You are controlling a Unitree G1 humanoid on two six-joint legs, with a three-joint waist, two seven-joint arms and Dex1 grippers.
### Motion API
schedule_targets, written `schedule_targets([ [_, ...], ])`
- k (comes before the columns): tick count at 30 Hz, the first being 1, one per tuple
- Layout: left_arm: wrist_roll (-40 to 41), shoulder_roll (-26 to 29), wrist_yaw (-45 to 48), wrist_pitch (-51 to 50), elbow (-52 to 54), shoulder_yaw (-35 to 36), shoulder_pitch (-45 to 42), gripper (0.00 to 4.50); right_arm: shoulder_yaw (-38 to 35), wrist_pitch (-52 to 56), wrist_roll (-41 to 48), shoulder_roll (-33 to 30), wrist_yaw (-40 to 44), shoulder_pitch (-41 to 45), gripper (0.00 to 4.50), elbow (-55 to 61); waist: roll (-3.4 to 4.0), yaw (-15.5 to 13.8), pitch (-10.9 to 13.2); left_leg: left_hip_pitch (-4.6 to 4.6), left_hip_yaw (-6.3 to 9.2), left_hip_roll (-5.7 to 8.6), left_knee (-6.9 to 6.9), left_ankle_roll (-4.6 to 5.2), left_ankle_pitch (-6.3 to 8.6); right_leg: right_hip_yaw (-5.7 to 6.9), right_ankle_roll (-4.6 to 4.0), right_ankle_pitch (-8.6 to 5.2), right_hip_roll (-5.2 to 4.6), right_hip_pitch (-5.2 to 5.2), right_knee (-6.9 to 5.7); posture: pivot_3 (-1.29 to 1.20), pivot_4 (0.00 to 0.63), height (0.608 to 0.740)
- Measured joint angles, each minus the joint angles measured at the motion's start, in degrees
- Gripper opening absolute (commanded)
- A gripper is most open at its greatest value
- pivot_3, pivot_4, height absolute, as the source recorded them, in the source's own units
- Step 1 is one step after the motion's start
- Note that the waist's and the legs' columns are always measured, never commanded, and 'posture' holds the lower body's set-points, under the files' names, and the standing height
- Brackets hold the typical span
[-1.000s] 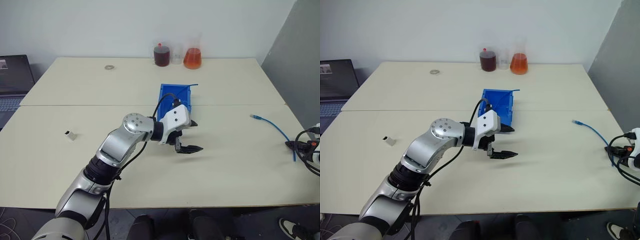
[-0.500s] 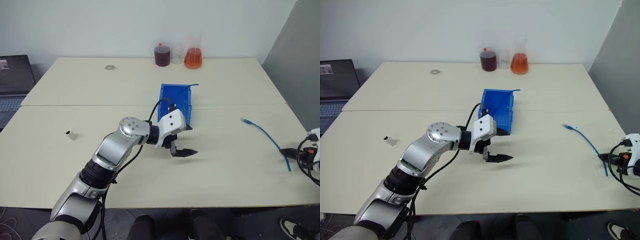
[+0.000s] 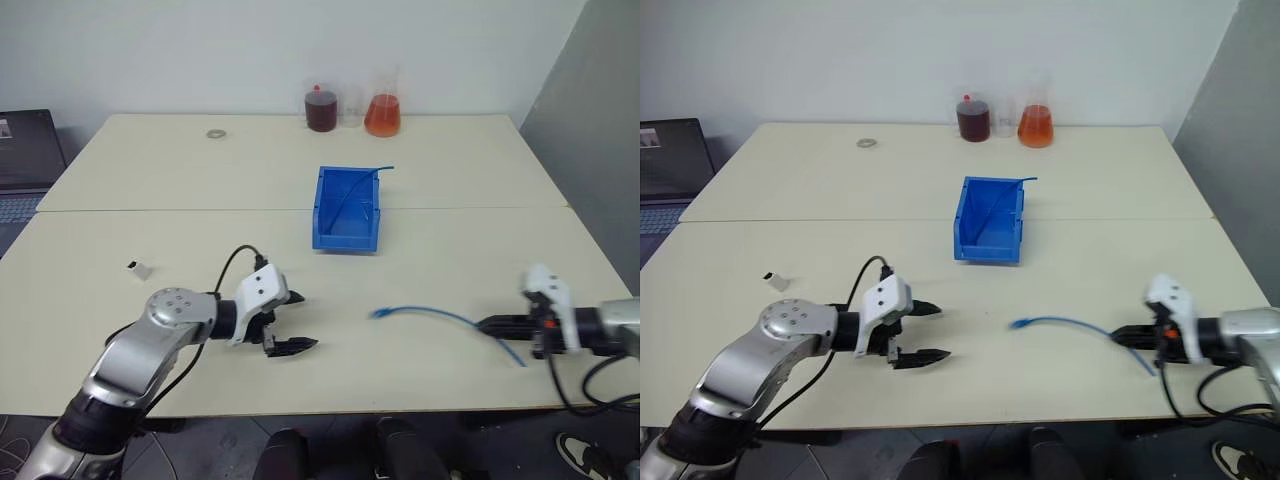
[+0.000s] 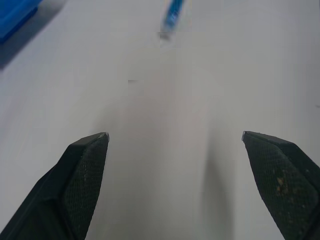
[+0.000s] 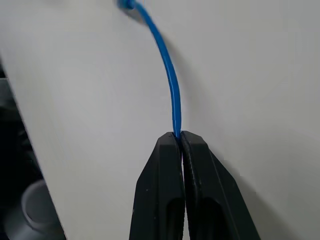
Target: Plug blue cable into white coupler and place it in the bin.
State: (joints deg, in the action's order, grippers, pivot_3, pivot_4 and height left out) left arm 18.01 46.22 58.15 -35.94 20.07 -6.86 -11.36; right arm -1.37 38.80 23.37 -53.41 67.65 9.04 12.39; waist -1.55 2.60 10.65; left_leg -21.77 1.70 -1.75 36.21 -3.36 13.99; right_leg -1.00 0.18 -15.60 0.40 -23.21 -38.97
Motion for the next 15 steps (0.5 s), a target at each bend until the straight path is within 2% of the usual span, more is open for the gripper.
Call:
schedule_targets([
  [6,-0.12,1.34,-2.54,0.78,-0.76,6.25,9.23,4.5,9.65,-0.83,-2.77,7.53,-2.6,7.88,0.07,-2.14,-0.03,-0.88,0.02,-0.14,0.0,0.01,-0.01,0.01,0.01,0.03,-0.03,-0.01,-0.05,-0.08,0.08,0.0,0.15,0.74],
  [15,-0.02,1.69,-3.0,5.26,-2.94,12.43,15.3,4.5,11.6,-0.05,-3.6,13.91,-5.67,11.66,0.07,-5.88,-0.03,-0.97,0.01,-0.06,0.02,-0.04,-0.02,0.03,0.01,0.07,-0.05,-0.01,-0.05,-0.08,-0.01,0.0,0.15,0.74],
])
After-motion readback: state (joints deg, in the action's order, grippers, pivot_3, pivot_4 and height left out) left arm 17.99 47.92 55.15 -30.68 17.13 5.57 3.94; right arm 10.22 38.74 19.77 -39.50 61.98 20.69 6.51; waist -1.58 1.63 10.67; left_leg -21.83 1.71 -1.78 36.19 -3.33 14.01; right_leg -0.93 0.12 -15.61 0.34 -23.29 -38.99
